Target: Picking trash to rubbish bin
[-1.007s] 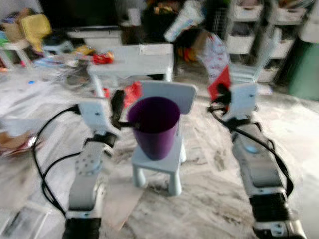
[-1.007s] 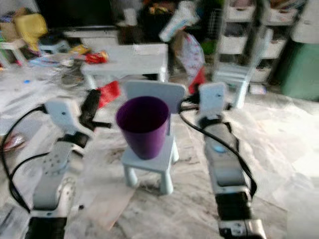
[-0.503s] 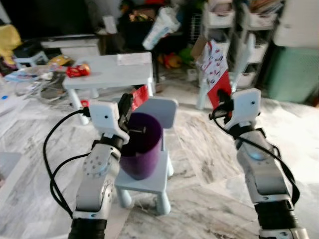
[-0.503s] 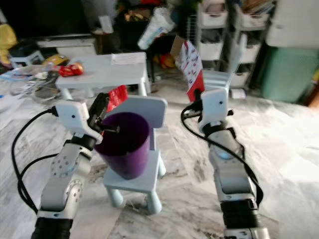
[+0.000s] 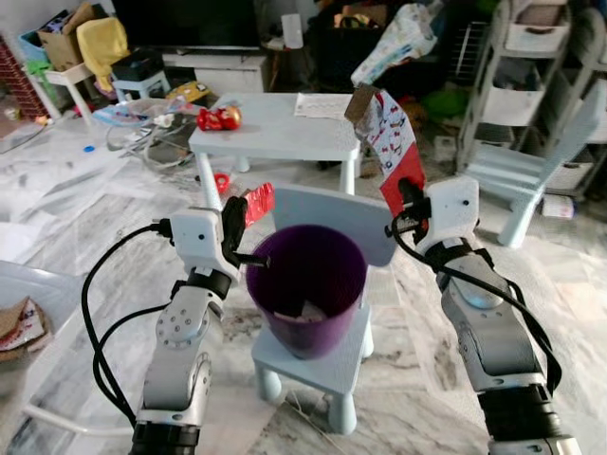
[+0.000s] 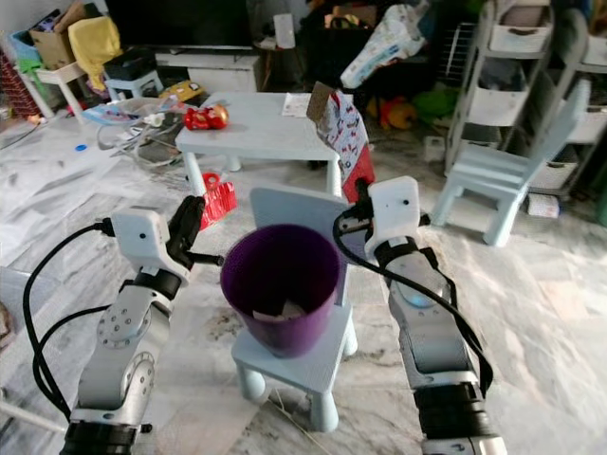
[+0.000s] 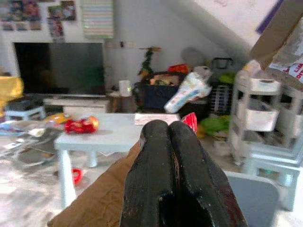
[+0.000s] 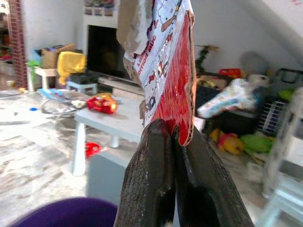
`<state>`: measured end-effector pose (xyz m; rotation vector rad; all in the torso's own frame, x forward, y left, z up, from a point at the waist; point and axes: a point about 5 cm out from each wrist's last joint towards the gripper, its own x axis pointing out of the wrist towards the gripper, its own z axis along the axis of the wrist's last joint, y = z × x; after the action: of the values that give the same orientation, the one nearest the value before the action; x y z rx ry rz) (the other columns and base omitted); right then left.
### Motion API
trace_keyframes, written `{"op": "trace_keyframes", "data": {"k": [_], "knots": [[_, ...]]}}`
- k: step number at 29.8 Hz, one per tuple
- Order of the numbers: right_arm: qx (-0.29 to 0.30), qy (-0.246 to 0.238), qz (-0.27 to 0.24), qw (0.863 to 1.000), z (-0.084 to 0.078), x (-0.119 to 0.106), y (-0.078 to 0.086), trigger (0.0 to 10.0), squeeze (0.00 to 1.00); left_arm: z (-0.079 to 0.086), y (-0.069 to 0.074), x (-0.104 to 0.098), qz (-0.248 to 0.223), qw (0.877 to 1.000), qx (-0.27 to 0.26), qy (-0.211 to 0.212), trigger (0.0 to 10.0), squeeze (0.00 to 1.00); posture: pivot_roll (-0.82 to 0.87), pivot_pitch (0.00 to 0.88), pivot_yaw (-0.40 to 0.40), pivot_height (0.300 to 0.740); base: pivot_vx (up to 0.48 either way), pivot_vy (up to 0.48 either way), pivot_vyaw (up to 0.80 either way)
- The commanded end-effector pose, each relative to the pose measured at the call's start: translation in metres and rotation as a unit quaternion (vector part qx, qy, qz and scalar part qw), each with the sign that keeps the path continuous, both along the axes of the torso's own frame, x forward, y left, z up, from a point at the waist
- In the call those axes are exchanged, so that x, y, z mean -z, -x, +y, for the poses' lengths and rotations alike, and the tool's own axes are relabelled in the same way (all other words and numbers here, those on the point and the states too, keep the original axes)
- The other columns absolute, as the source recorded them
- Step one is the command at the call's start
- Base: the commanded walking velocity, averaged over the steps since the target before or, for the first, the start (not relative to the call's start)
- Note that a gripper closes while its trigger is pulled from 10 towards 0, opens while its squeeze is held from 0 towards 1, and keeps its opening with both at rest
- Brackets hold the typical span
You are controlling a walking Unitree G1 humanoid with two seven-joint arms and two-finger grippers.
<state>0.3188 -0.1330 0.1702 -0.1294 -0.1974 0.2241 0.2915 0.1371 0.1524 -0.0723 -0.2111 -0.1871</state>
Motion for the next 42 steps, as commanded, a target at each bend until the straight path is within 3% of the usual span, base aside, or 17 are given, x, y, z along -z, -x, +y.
{"op": "trace_keyframes", "data": {"k": [1,6,7,8,9,10,12,14,17,18,27,30,33,35,38,40,42], "knots": [[-0.02,-0.001,0.002,1.0,0.006,0.0,0.0,10.0,0.0,0.005,0.001,0.005,0.009,1.0,-0.01,-0.009,0.0,0.0,-0.05,0.045,0.027,0.74,0.0,0.0,0.0],[-0.035,-0.009,0.033,0.999,0.011,0.016,0.0,10.0,0.0,0.009,0.003,0.023,0.034,0.999,-0.017,-0.02,0.0,0.0,-0.05,0.048,0.032,0.74,0.0,0.0,0.0],[-0.033,-0.011,0.042,0.999,0.01,0.021,-0.001,10.0,0.0,0.011,0.004,0.03,0.045,0.998,-0.02,-0.024,2.1,0.0,-0.04,0.049,0.034,0.74,0.0,0.0,0.0],[-0.031,-0.013,0.052,0.998,0.01,0.028,-0.001,10.0,0.0,0.013,0.006,0.038,0.057,0.998,-0.023,-0.03,2.1,0.0,-0.04,0.05,0.035,0.74,0.0,0.0,0.0],[-0.031,-0.015,0.061,0.998,0.011,0.032,-0.002,10.0,0.0,0.015,0.007,0.042,0.062,0.997,-0.025,-0.033,2.9,0.0,-0.04,0.05,0.035,0.74,0.0,0.0,0.0],[-0.031,-0.015,0.061,0.998,0.011,0.032,-0.002,10.0,0.0,0.015,0.007,0.042,0.062,0.997,-0.025,-0.033,2.9,0.0,-0.04,0.05,0.035,0.74,0.0,0.0,0.0],[-0.03,-0.023,0.086,0.996,0.01,0.044,-0.003,10.0,0.0,0.019,0.01,0.054,0.082,0.995,-0.032,-0.04,4.0,0.0,-0.04,0.053,0.039,0.74,0.0,0.0,0.0],[-0.033,-0.037,0.123,0.991,0.009,0.061,-0.005,10.0,0.0,0.025,0.017,0.071,0.105,0.992,-0.044,-0.05,3.5,0.0,-0.03,0.055,0.041,0.74,0.0,0.0,0.0],[-0.045,-0.035,0.15,0.987,0.011,0.072,-0.005,10.0,0.0,0.029,0.021,0.078,0.116,0.991,-0.051,-0.051,3.5,0.0,-0.03,0.059,0.044,0.74,0.0,0.0,0.0],[-0.042,-0.031,0.158,0.986,0.01,0.077,-0.006,10.0,0.0,0.029,0.024,0.08,0.119,0.99,-0.051,-0.053,3.0,0.0,-0.02,0.061,0.044,0.74,0.0,0.0,0.0],[0.006,-0.03,0.222,0.975,-0.005,0.102,-0.016,10.0,0.0,0.029,0.028,0.074,0.109,0.992,-0.031,-0.051,2.7,0.0,0.02,0.072,0.049,0.74,0.0,0.0,0.0],[0.008,-0.043,0.245,0.969,-0.006,0.108,-0.017,10.0,0.0,0.03,0.03,0.072,0.106,0.993,-0.024,-0.055,2.1,0.0,0.02,0.074,0.053,0.74,0.0,0.0,0.0],[-0.008,-0.057,0.302,0.951,0.001,0.123,-0.017,10.0,0.0,0.029,0.035,0.069,0.108,0.992,-0.001,-0.063,1.6,0.0,0.06,0.084,0.063,0.74,0.0,0.0,0.0],[-0.017,-0.059,0.301,0.952,0.003,0.122,-0.018,10.0,0.0,0.028,0.036,0.068,0.109,0.992,0.005,-0.062,1.6,0.0,0.06,0.084,0.063,0.74,0.0,0.0,0.0],[-0.042,-0.061,0.345,0.936,0.013,0.13,-0.016,10.0,0.0,0.03,0.043,0.067,0.113,0.991,0.014,-0.069,1.4,0.0,0.08,0.091,0.063,0.74,0.0,0.0,0.0],[-0.043,-0.059,0.35,0.934,0.013,0.131,-0.016,10.0,0.0,0.031,0.045,0.067,0.114,0.991,0.015,-0.071,1.3,0.0,0.09,0.094,0.063,0.74,0.0,0.0,0.0],[-0.048,-0.068,0.363,0.928,0.016,0.131,-0.017,10.0,0.0,0.033,0.052,0.067,0.123,0.989,0.021,-0.073,0.7,0.0,0.1,0.098,0.061,0.74,0.0,0.0,0.0]]}}
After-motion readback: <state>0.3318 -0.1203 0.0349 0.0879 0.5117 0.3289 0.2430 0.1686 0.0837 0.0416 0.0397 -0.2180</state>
